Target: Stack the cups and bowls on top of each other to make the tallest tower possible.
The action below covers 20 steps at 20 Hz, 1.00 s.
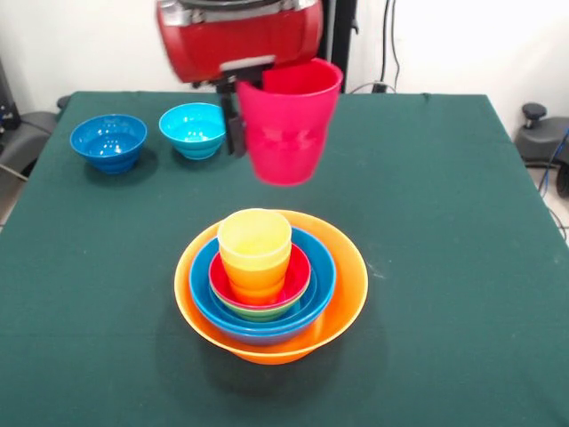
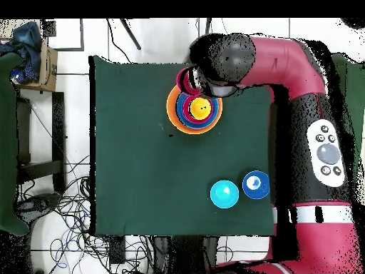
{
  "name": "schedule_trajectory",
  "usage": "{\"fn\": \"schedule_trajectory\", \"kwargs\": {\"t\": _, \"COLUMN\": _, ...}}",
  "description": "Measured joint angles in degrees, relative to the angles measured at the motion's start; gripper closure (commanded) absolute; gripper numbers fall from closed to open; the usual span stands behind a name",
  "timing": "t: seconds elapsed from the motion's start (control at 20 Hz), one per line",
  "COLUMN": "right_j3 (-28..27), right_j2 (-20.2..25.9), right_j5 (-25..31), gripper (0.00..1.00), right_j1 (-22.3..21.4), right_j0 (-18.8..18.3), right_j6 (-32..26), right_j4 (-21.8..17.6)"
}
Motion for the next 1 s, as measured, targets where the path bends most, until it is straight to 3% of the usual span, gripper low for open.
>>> {"fn": "schedule_trajectory", "kwargs": {"t": 1.0, "right_j3": -2.6, "right_j2": 0.4, "right_j5": -6.3, "gripper": 1.00, "right_j1": 7.9, "right_j0": -1.9, "right_j6": 0.0, "right_j4": -6.1}}
